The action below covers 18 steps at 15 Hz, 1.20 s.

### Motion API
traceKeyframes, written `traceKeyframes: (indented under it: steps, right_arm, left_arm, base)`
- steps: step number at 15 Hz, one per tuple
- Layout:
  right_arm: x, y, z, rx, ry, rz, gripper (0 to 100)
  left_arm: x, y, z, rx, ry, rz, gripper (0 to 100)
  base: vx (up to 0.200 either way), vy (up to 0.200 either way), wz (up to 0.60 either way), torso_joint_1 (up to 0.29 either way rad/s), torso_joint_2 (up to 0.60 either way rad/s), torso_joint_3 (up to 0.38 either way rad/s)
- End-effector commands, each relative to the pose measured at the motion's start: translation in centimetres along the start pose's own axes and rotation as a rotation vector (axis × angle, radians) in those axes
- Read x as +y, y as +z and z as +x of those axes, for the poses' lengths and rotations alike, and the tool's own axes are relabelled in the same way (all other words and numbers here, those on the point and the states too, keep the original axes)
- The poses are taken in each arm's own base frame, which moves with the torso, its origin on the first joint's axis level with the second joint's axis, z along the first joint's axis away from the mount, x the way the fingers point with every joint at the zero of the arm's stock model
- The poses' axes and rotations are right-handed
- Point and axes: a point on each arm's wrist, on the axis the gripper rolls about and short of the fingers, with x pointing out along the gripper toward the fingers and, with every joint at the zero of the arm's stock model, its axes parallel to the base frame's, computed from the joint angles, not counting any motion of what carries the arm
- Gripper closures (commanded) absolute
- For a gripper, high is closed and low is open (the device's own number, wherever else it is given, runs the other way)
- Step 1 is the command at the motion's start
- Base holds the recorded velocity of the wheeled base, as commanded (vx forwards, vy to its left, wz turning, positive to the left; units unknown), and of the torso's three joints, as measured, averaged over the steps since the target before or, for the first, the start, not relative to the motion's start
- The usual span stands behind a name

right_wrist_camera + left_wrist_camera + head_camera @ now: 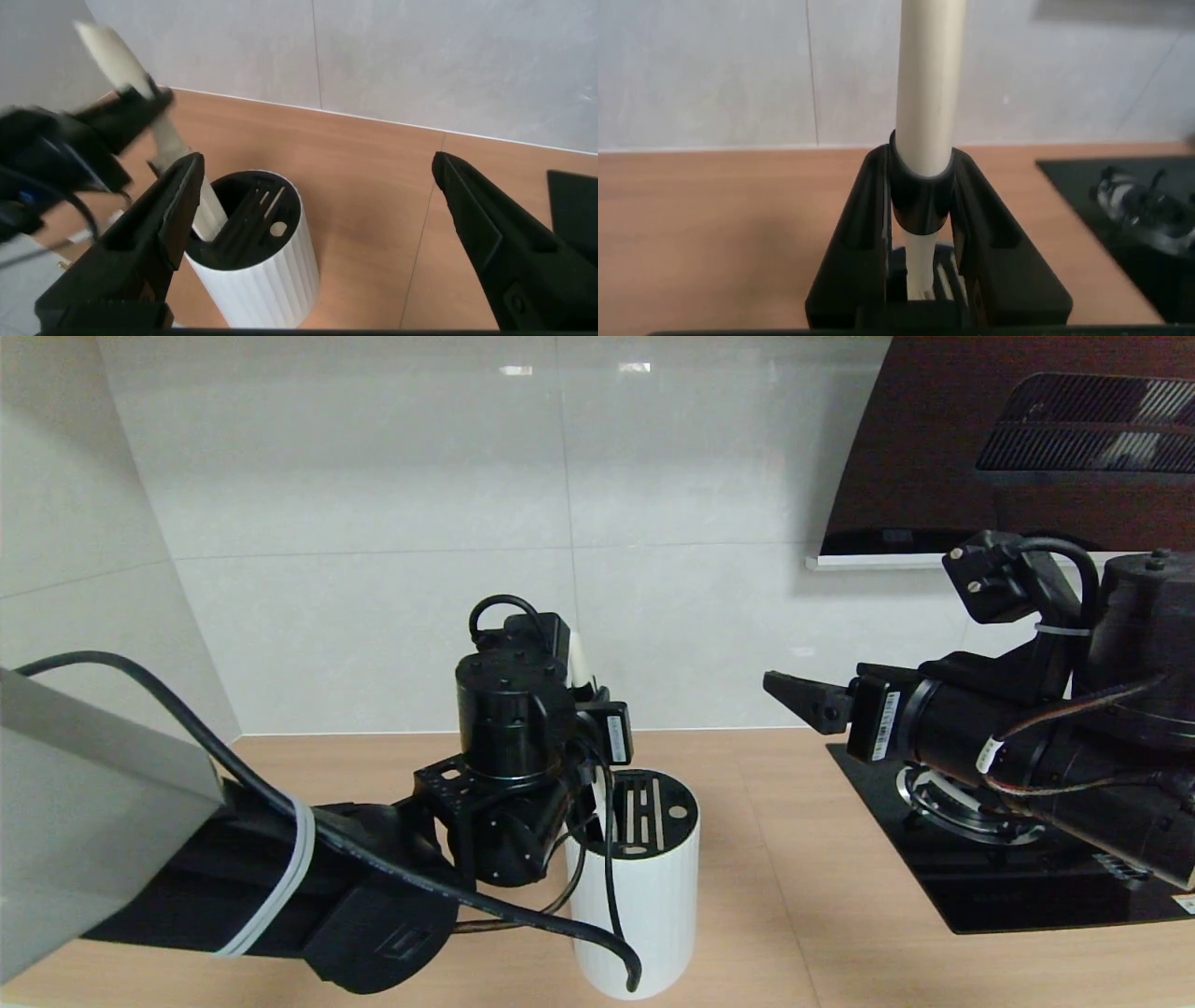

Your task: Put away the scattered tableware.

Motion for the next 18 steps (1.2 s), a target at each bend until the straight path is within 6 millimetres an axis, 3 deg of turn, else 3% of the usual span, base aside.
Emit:
traceKeyframes:
  steps: [1,9,18]
  right_arm:
    - [0.0,0.0,0.1,0.001,0.000,0.001,0]
    - [0.0,-0.1,0.0,0.002,0.000,-0.001,0]
    - [0.0,-0.1,0.1,0.004,0.000,-0.002,0]
  left_arm:
    - [-0.3,-1.5,0.2,0.038,-0.005,0.015,100]
    - [-0.2,-4.0,-0.2,0.130,-0.039,0.063,100]
    - [-0.2,-4.6,-0.6,0.156,-0.042,0.081,100]
  base:
    - [0.000,0.000,0.00,0.000,0.00,0.000]
    - [0.000,0.000,0.00,0.000,0.00,0.000]
    - [0.000,0.000,0.00,0.000,0.00,0.000]
